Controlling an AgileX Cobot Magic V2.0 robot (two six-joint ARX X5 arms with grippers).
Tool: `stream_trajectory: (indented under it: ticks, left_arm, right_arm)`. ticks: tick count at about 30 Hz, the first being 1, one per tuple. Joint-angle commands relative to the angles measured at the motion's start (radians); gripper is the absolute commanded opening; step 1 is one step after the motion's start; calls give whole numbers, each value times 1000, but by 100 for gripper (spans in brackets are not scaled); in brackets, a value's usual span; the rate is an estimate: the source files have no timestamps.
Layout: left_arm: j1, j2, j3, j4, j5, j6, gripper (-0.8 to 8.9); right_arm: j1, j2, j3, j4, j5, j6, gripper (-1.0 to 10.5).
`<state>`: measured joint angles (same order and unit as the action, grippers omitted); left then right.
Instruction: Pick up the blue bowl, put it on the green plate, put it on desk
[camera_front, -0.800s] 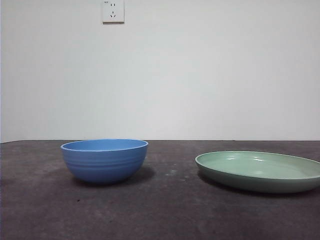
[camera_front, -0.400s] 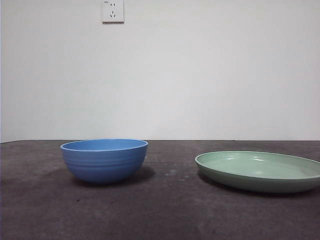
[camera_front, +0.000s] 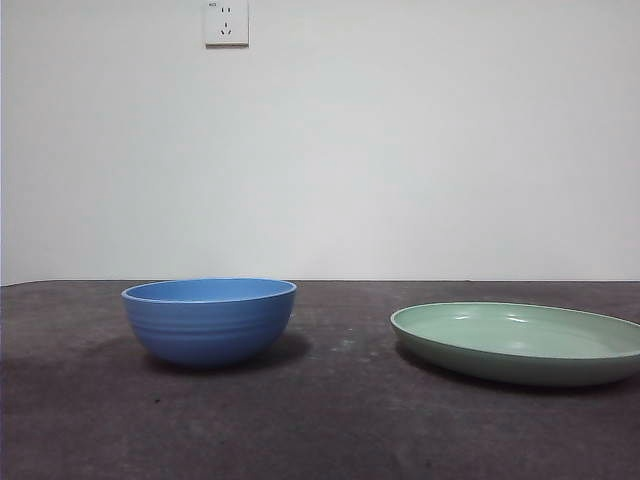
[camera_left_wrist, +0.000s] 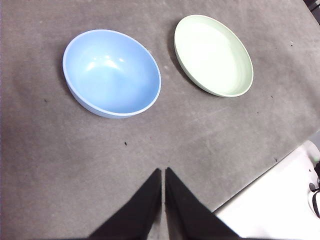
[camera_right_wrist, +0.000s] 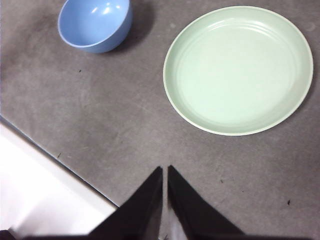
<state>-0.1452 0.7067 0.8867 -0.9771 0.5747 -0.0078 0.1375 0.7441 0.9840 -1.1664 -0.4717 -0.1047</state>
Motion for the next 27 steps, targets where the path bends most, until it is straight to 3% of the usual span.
stream_trajectory:
  ticks: [1,5,7,9,12,27]
  left_arm:
    - [-2,5,22,5,3,23,11]
    - [-2,5,22,5,3,18,68]
    - [-2,5,22,5,3,18,171]
    - [-2,5,22,5,3,18,337]
    - [-2,5,22,5,2,18,458]
    - [-15,67,47,37,-34,-29,465]
  right_arm:
    - [4,6,19,5,-1,-13,11]
    - [4,6,19,5,-1,-4,25]
    - [4,6,19,6,-1,5,133]
    - [4,6,19,8,-1,18,323]
    - [4,6,19,10,-1,18,414]
    - [4,6,19,11,-1,19,414]
